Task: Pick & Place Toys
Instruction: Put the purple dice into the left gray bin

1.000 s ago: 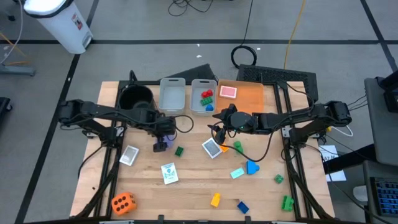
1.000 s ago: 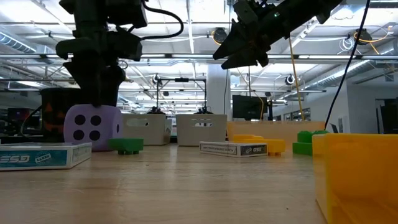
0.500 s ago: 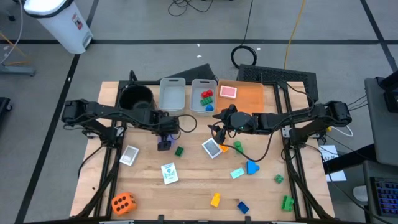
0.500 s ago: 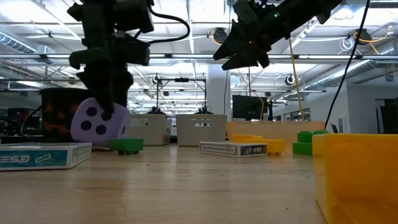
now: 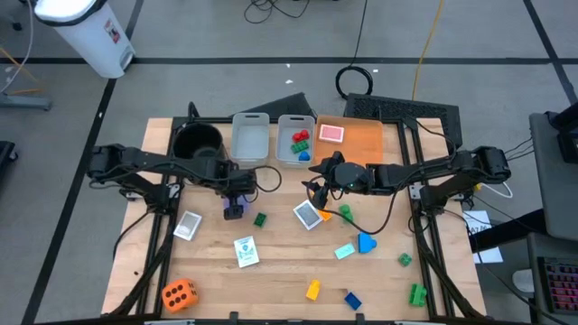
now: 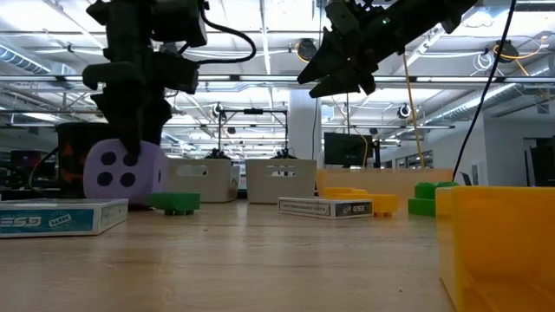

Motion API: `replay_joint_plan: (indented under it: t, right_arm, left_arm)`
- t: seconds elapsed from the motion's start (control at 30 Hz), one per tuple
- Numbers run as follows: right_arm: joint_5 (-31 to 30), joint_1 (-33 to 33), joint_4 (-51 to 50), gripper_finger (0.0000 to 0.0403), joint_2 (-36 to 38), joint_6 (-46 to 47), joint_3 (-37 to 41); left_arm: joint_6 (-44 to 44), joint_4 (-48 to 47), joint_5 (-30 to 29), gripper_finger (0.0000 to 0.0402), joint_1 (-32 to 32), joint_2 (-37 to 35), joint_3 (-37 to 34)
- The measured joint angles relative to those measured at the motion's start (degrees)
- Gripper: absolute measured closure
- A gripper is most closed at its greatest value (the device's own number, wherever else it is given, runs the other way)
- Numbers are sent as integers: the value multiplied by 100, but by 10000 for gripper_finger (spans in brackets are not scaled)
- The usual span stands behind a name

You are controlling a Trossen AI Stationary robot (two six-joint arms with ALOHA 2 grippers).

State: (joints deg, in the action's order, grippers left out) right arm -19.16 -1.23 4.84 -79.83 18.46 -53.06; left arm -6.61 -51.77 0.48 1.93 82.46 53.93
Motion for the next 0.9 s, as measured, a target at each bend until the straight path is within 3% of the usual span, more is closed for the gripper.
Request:
replay_joint_plan:
  t: [0.9]
  right_arm:
    - [8, 0, 2, 161, 0, 37, 0]
  left_arm:
    - [-273, 98, 290, 5, 0, -61, -7]
